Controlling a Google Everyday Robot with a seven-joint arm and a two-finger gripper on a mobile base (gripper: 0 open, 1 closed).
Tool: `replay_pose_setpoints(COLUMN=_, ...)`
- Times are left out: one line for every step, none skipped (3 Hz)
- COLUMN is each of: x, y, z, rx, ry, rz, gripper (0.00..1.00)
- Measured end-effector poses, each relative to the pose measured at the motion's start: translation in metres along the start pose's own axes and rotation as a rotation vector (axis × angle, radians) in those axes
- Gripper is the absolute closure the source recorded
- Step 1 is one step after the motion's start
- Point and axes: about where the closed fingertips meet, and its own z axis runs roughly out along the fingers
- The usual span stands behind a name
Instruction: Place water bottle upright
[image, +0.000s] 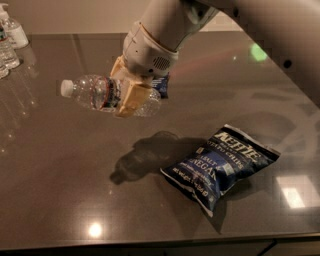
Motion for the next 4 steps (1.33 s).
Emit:
replay_pose_setpoints(x=-0.009, y=-0.003, z=-0.022, rx=0.061, ry=-0.206, rz=0.075, gripper=1.0)
replay_pose_setpoints(x=-0.016, y=-0.004, z=-0.04, rx=0.12, ry=-0.411, rz=0.135, gripper=1.0)
replay_pose_setpoints(x=-0.01, y=-0.008, z=-0.051, rx=0.164, ry=-0.575, rz=0.179, gripper=1.0)
replay_pose_setpoints(x=0.005, y=-0.011, z=-0.053, rx=0.189, ry=-0.688, rz=0.228, gripper=1.0)
